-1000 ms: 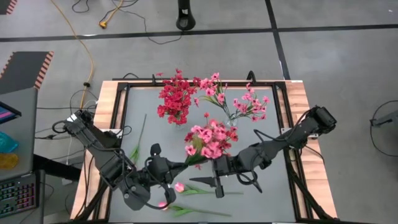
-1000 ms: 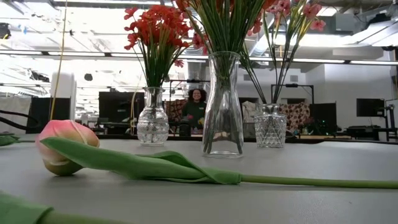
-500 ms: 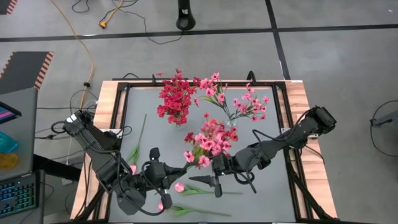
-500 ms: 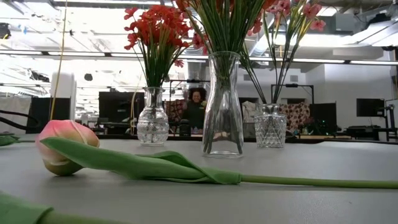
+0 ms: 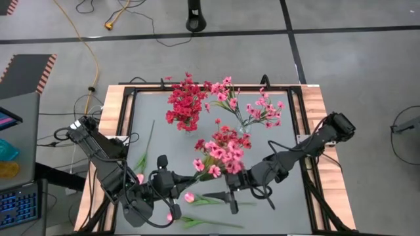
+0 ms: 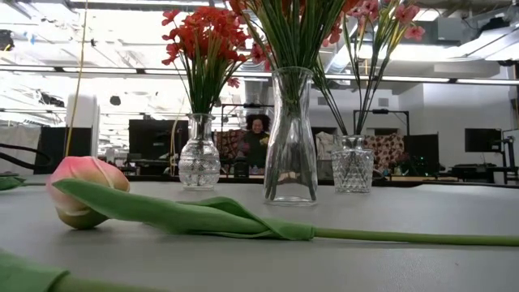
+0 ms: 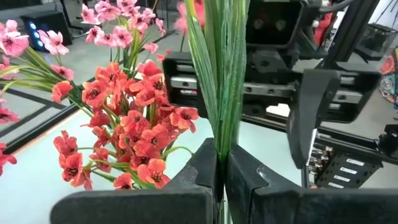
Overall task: Sort flowers into vase by color
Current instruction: Put the pink flowers into the top right transparent vase
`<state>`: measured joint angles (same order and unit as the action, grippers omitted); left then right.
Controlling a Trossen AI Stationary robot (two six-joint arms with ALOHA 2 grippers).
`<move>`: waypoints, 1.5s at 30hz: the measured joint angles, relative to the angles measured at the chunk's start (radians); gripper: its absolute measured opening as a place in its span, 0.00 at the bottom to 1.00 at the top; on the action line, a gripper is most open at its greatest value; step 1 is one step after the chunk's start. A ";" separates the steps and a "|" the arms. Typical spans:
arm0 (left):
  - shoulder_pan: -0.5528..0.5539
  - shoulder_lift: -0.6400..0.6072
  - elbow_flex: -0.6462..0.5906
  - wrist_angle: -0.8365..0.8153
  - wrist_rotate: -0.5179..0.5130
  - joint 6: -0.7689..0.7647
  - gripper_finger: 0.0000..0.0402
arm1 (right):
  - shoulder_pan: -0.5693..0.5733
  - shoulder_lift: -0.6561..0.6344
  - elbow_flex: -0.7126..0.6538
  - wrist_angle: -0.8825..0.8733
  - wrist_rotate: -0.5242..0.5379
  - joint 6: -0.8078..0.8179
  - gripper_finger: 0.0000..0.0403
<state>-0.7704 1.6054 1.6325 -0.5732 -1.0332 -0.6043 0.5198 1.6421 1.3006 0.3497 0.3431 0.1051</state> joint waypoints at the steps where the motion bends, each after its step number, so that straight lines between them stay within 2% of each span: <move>1: 0.000 0.000 0.000 0.002 0.000 0.002 0.00 | 0.005 0.000 0.000 -0.007 0.000 0.000 0.61; 8: 0.000 0.000 0.000 0.016 0.009 0.013 0.00 | 0.017 0.000 0.000 -0.015 0.000 -0.002 0.61; 19: 0.000 0.000 0.000 0.019 0.028 -0.001 0.00 | 0.008 0.000 0.000 0.127 -0.005 -0.113 0.61; 30: 0.000 0.000 0.000 0.017 0.046 -0.001 0.00 | 0.009 0.000 0.000 0.112 -0.036 -0.113 0.61; 40: 0.017 -0.001 0.000 0.064 0.107 0.035 0.00 | -0.048 0.000 0.000 0.170 -0.038 -0.061 0.61; 45: 0.043 -0.001 0.000 0.073 0.151 0.032 0.00 | -0.078 0.000 0.000 0.170 -0.123 -0.026 0.61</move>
<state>-0.7271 1.6043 1.6329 -0.5007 -0.8824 -0.5724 0.4417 1.6421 1.3003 0.5192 0.2198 0.0788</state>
